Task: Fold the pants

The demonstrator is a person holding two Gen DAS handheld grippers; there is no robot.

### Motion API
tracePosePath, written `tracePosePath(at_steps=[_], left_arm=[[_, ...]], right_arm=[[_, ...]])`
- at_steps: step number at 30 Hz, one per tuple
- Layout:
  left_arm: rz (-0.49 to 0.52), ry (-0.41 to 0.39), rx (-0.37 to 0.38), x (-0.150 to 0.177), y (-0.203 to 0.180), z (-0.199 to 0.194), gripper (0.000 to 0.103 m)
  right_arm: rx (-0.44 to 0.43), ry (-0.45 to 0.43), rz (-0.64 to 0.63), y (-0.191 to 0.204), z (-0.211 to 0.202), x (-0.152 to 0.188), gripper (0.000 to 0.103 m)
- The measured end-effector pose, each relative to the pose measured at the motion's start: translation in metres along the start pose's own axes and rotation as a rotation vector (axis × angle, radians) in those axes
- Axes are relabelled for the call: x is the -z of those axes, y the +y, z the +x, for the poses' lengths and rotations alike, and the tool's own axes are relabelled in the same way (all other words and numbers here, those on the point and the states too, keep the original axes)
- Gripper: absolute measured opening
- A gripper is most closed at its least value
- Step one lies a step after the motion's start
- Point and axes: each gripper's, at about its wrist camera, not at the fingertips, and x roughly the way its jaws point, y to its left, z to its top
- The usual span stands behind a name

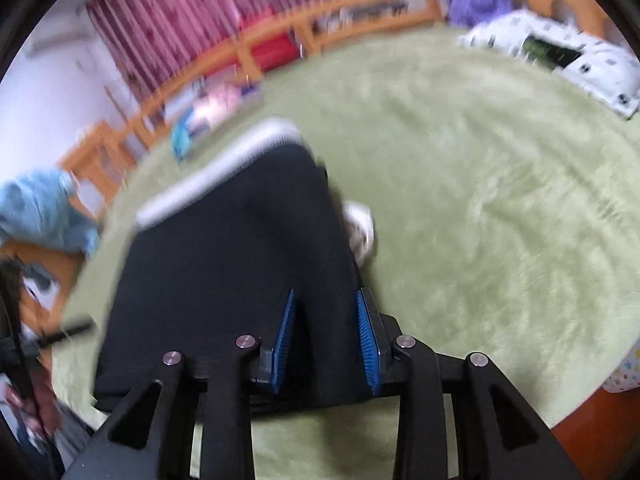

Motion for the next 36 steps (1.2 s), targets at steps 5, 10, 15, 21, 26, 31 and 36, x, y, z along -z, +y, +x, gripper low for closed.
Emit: tracePosePath(at_steps=[5,10,15,21,26,31,36], left_arm=[[0.097,0.030,-0.077,0.035,-0.025,0.034,0.079],[0.092,0.009,-0.029,0.020,-0.018,0.016,0.079],[-0.007,-0.078,-0.029,-0.016,0.015,0.001,0.079],[-0.041,-0.035,-0.060,-0.059,0.030,0.036,0.079],[-0.026,-0.019,-0.070,-0.062,0.040,0.057,0.077],[-0.086,-0.004,-0.001,-0.065,0.054,0.072,0.076],[-0.172,0.020,0.105,-0.064,0.062,0.080,0.055]], right_arm=[[0.072,0.044,-0.137,0.015,0.010,0.021,0.040],[0.117,0.151,-0.184,0.011,0.027,0.027,0.040],[0.041,0.007,-0.128,0.008,0.002,-0.012,0.078],[-0.001,0.133,-0.108,-0.001,0.068,-0.046,0.077],[-0.054,0.221,-0.035,-0.018,0.109,-0.054,0.086],[-0.091,0.265,-0.034,-0.016,0.133,-0.058,0.086],[-0.163,0.285,0.018,-0.016,0.139,-0.053,0.064]])
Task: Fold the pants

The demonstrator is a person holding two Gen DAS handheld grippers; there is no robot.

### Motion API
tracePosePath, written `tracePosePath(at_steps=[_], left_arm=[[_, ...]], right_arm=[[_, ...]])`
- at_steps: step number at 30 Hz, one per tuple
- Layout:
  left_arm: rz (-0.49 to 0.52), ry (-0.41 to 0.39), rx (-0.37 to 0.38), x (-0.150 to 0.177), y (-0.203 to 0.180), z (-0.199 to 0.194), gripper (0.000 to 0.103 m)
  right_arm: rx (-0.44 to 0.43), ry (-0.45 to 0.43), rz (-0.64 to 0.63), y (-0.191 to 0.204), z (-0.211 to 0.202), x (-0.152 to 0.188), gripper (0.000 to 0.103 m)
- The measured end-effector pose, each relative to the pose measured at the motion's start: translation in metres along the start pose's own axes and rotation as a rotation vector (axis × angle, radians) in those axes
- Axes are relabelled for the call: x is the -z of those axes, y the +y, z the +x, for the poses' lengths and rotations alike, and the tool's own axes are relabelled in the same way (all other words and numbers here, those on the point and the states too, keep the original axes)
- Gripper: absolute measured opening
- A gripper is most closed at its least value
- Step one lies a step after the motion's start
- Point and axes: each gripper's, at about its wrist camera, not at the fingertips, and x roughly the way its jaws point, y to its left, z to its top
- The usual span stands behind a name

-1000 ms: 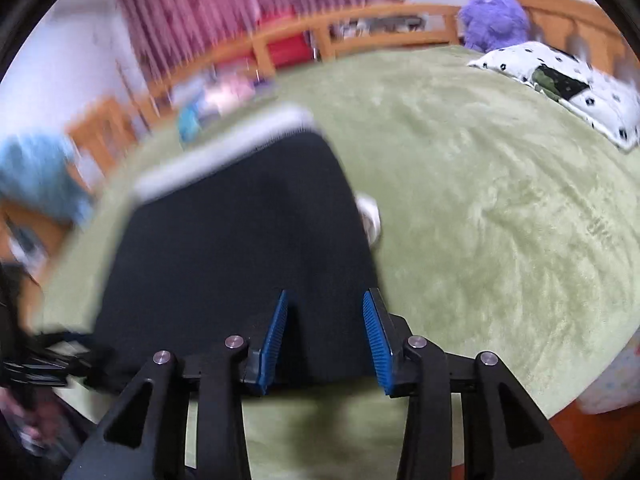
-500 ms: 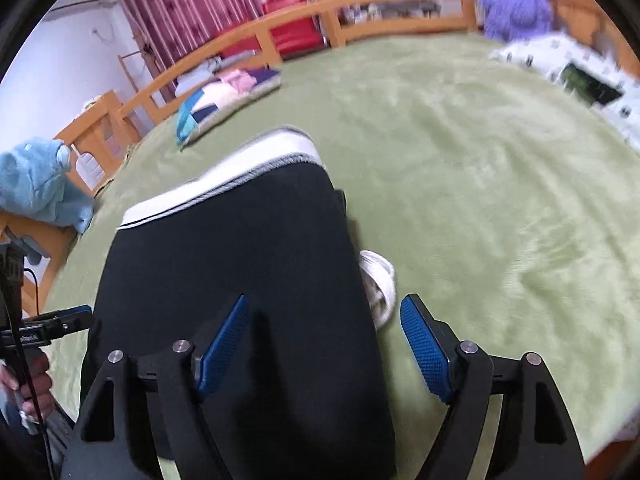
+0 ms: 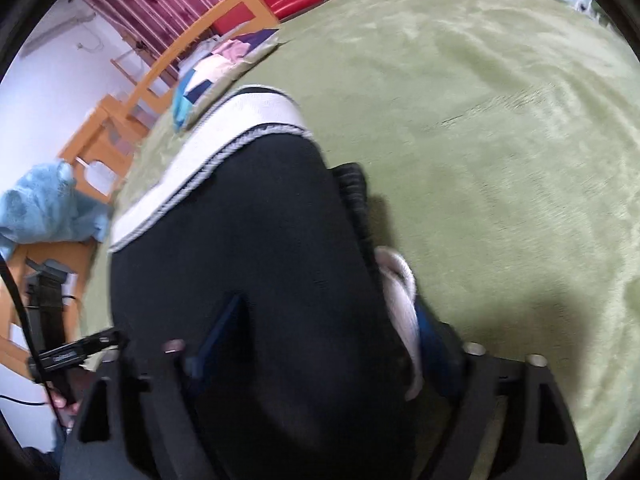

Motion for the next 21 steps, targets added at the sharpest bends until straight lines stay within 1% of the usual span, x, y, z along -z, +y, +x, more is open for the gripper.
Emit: tracePosePath(at_steps=[1,2,4,5,7,9,11,13,14,16,18,19,21], left_arm=[[0.005,-0.004,0.009,0.000,-0.001,-0.002,0.047],[0.012,-0.013,0.009,0.001,-0.003,-0.004,0.036],[0.050,-0.030,0.010,0.001,-0.009,-0.011,0.022],[0.070,-0.038,0.006,-0.001,-0.012,-0.015,0.020],[0.062,-0.040,0.030,-0.004,-0.011,-0.024,0.018],[0.030,-0.037,0.078,-0.007,-0.002,-0.037,0.016],[0.024,-0.047,0.105,-0.007,0.003,-0.052,0.012],[0.029,-0.061,0.110,-0.008,0.008,-0.069,0.011],[0.034,-0.066,0.104,-0.008,0.011,-0.076,0.011],[0.047,-0.093,0.074,-0.006,0.022,-0.096,0.011],[0.056,-0.134,0.025,-0.005,0.037,-0.119,0.011],[0.051,-0.152,-0.005,-0.004,0.052,-0.134,0.011],[0.040,-0.160,-0.042,-0.002,0.076,-0.155,0.011]], right_arm=[[-0.019,0.004,0.018,0.000,0.001,0.000,0.064],[-0.018,0.003,0.028,0.000,0.001,0.001,0.064],[-0.021,-0.002,0.036,0.001,-0.001,0.002,0.059],[-0.018,-0.008,0.057,0.002,-0.004,0.002,0.057],[-0.012,-0.040,0.069,0.011,-0.015,0.002,0.040],[-0.037,-0.075,0.087,0.020,-0.031,0.004,0.033],[-0.049,-0.090,0.095,0.034,-0.042,0.007,0.029],[-0.042,-0.108,0.082,0.055,-0.050,0.011,0.027],[-0.032,-0.116,0.069,0.067,-0.051,0.012,0.027],[-0.048,-0.125,0.073,0.085,-0.052,0.016,0.027],[-0.099,-0.114,0.082,0.105,-0.047,0.026,0.026],[-0.123,-0.106,0.081,0.116,-0.040,0.031,0.026],[-0.167,-0.073,0.071,0.145,-0.021,0.041,0.026]])
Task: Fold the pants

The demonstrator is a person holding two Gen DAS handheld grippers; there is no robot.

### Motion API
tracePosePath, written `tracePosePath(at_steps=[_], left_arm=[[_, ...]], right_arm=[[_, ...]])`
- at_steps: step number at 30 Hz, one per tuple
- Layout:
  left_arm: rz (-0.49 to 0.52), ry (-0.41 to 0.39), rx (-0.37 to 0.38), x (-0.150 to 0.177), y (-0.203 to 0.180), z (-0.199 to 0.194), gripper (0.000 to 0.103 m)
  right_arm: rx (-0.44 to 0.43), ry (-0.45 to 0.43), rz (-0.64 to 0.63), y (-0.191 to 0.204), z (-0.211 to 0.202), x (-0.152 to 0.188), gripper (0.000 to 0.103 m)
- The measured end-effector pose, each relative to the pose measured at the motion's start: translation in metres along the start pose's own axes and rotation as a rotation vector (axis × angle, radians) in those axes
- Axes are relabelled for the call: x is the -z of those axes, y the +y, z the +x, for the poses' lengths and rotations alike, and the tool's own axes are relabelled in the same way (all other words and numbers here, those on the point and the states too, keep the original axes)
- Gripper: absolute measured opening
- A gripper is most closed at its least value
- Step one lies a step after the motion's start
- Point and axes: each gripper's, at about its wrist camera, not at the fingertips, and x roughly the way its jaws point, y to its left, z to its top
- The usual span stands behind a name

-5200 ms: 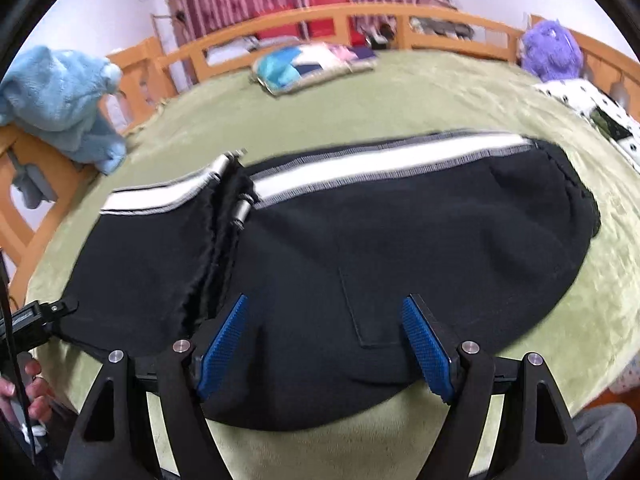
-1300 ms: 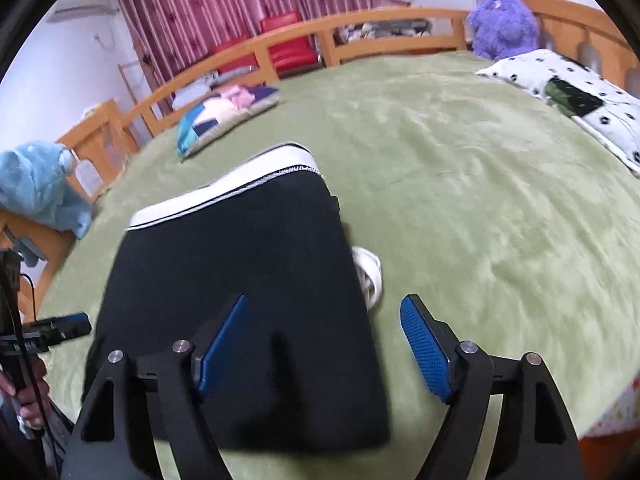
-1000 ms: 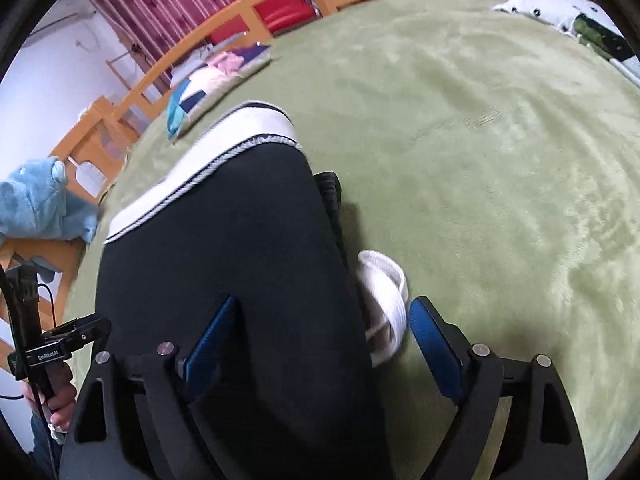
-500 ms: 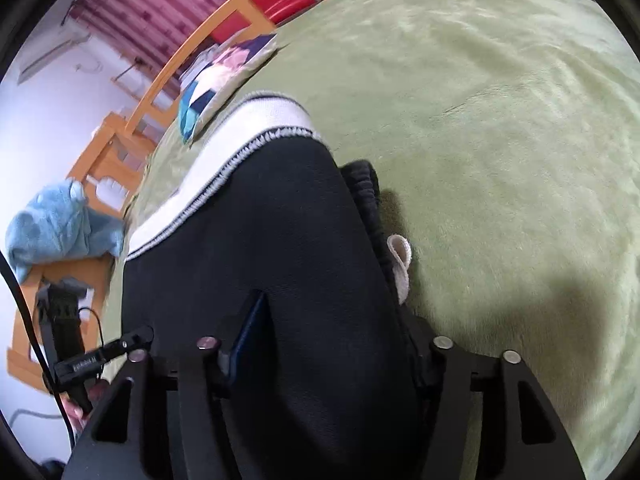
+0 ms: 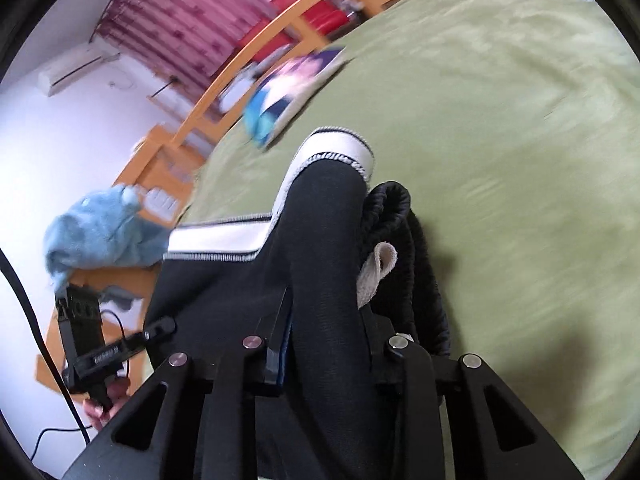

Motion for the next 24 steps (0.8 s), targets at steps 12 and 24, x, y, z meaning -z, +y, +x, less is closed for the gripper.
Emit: tracePosePath(at_steps=[12,24], left_arm=[[0.044,0.068,-0.278,0.027,0.080,0.016,0.040],[0.135,-0.004,-0.167,0.101,0.042,-0.037,0.069]], right_arm=[[0.070,0.095,-0.168,0.059,0.104,0.016,0.041],[0.161,-0.045,-0.400,0.115,0.024,0.077,0.049]])
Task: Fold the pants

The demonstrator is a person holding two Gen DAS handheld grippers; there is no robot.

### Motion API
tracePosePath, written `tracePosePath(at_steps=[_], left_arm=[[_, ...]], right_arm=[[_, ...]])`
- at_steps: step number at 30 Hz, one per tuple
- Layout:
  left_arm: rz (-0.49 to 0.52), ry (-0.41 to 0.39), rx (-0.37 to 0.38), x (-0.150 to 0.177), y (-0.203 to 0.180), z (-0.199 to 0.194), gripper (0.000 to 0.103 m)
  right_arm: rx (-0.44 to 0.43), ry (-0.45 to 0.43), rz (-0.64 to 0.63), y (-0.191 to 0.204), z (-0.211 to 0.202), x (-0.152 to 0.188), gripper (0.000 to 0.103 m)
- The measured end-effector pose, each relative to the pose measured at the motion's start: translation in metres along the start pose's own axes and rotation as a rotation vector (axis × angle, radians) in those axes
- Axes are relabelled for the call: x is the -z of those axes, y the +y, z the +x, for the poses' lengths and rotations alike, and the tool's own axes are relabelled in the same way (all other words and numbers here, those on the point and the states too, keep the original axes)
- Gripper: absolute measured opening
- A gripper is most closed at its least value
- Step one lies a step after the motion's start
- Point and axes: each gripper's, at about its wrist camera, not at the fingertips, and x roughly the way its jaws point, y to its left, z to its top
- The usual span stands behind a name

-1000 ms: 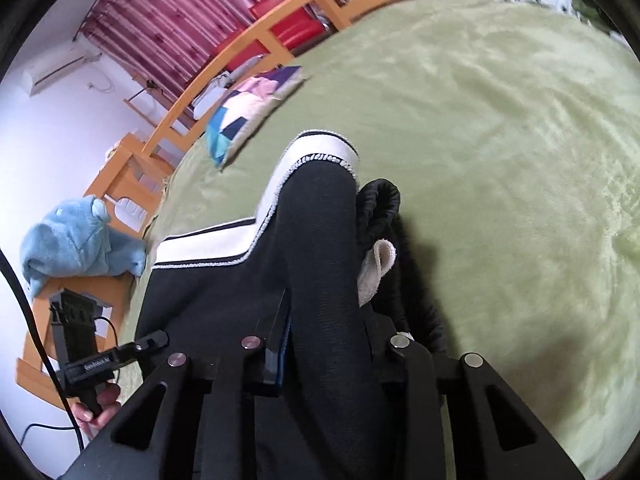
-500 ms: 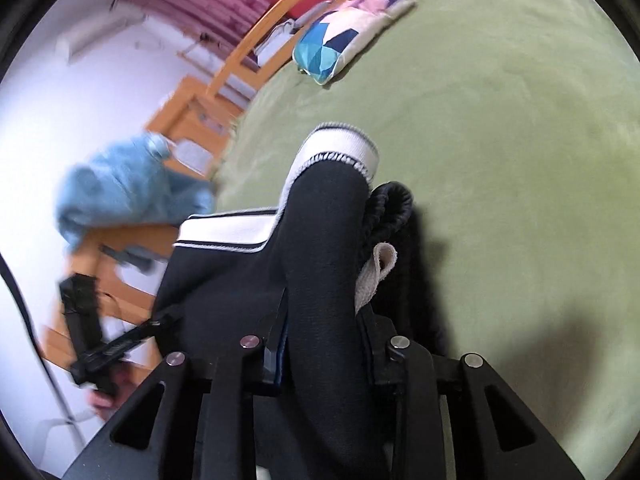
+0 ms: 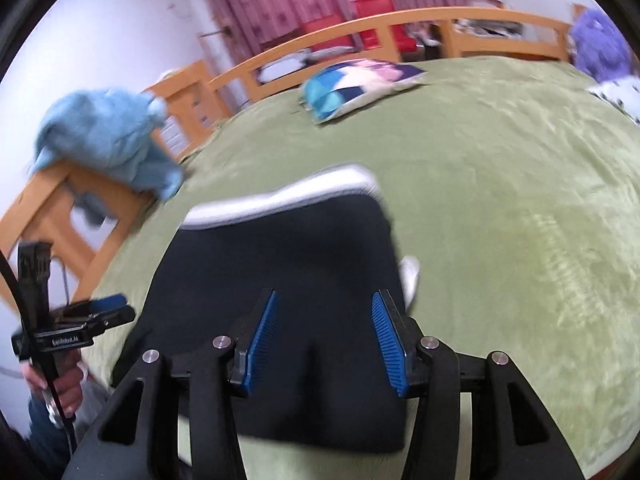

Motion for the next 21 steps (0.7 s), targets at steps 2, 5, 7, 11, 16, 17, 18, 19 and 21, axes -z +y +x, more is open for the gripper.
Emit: tracePosePath(at_steps=[2,5,7,11,16,17,18,19,21], left_arm=[[0.026,0.037,-0.067,0.032,-0.009,0.015,0.070],[0.010,0.010,-0.069,0.054,-0.008,0.021,0.076],[-0.008,0.020,-0.060,0.053,-0.005,0.017,0.076],[-0.033,0.049,-0.008,0.038,0.007,0.006,0.075],[-0.031,-0.019,-0.063,-0.004,0.017,-0.003,0.074],[-0.036,-0.027,-0.076,-0.016,0.019,-0.001,0.074],[-0.042,-0.031,-0.086,-0.025,0.020,0.001,0.074],[-0.050,-0.029,-0.095,-0.035,0.023,0.006,0.074],[-0.065,-0.038,-0.103,-0.056,0.029,0.014,0.074]], right_arm=[[0.022,0.060,-0.052,0.002,0.010,0.026,0.049],[0.063,0.125,-0.050,-0.008,0.031,0.055,0.048],[0.071,0.121,-0.055,-0.008,0.032,0.064,0.048],[0.043,0.142,-0.044,-0.007,0.017,0.059,0.046],[0.019,0.035,-0.040,-0.010,-0.003,0.025,0.053],[0.031,0.014,-0.048,-0.009,0.001,0.010,0.054],[0.042,0.002,-0.055,-0.008,0.004,0.000,0.056],[0.048,-0.008,-0.065,-0.007,0.009,-0.009,0.059],[0.067,-0.029,-0.077,-0.010,0.027,-0.034,0.067]])
